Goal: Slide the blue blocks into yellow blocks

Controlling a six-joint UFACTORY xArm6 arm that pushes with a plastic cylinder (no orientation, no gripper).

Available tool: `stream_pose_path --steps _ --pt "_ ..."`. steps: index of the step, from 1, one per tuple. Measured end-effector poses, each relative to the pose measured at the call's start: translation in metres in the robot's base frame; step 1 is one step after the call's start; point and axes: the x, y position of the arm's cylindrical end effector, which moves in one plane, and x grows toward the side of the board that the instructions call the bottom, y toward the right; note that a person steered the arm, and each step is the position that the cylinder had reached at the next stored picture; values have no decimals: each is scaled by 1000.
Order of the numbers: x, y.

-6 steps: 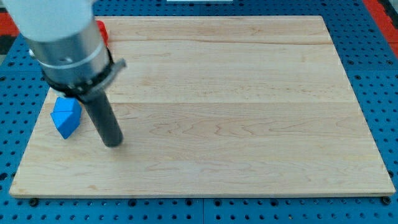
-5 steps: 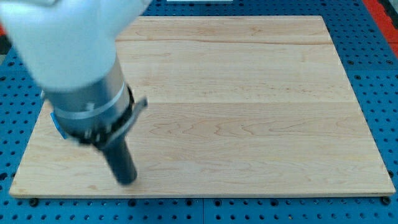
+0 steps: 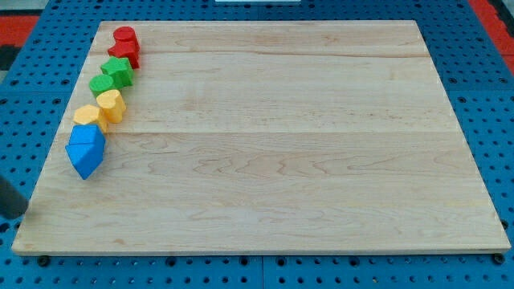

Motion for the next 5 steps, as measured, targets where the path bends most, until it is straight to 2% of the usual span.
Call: stream_pose_path --steps 1,2,4,5 --pt "-36 1" --pt "-49 14" --pt "-61 78" --pt "-94 82"
